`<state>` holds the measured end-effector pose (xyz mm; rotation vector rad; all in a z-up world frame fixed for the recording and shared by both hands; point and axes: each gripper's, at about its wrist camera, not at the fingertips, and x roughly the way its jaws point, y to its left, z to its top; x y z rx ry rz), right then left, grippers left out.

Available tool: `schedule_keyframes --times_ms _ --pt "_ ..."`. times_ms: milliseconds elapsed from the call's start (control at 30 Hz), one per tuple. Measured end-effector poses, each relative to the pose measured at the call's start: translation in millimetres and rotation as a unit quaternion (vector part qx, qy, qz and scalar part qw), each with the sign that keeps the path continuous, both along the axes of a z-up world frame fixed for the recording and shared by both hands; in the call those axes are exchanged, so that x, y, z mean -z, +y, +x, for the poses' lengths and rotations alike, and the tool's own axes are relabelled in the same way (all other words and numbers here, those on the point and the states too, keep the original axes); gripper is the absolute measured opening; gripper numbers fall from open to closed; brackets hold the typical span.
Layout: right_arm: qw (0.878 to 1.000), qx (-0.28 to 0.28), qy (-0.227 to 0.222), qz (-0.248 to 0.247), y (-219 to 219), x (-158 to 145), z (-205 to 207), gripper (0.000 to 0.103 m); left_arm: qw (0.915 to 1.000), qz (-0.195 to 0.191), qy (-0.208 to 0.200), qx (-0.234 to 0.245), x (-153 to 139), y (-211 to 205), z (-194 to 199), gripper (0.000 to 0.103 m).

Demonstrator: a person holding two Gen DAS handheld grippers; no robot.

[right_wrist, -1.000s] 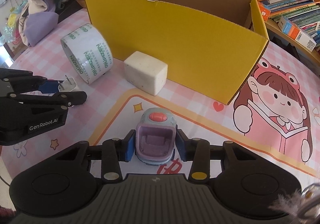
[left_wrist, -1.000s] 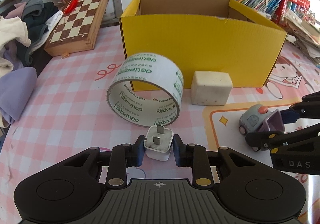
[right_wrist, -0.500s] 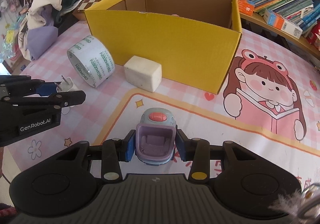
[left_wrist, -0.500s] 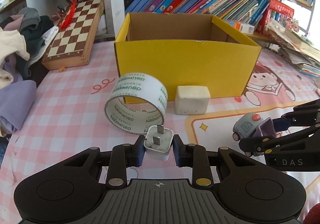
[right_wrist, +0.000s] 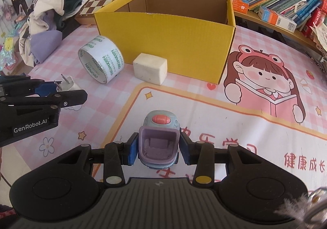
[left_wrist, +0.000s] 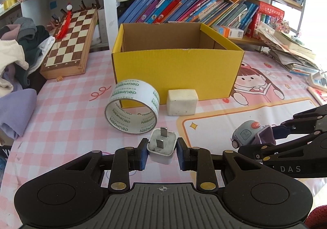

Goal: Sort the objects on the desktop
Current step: 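Lift the toy car with the right tool while the left tool lifts the white plug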

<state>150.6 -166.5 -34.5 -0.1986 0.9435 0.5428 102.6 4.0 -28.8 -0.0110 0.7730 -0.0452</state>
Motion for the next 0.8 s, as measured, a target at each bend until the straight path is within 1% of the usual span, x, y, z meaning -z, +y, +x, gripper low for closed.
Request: schedule_keyframes --times_ms 300,800 --pt "1.0 0.012 -0.006 0.001 -4 -6 -17 0.04 0.9996 0.002 -0.013 0.024 -7 -5 -14 0.027" --pt "1.0 0.024 -0.019 0.002 -9 -15 -34 0.04 0.9988 -0.002 -0.031 0.039 -17 -7 -28 0.027"
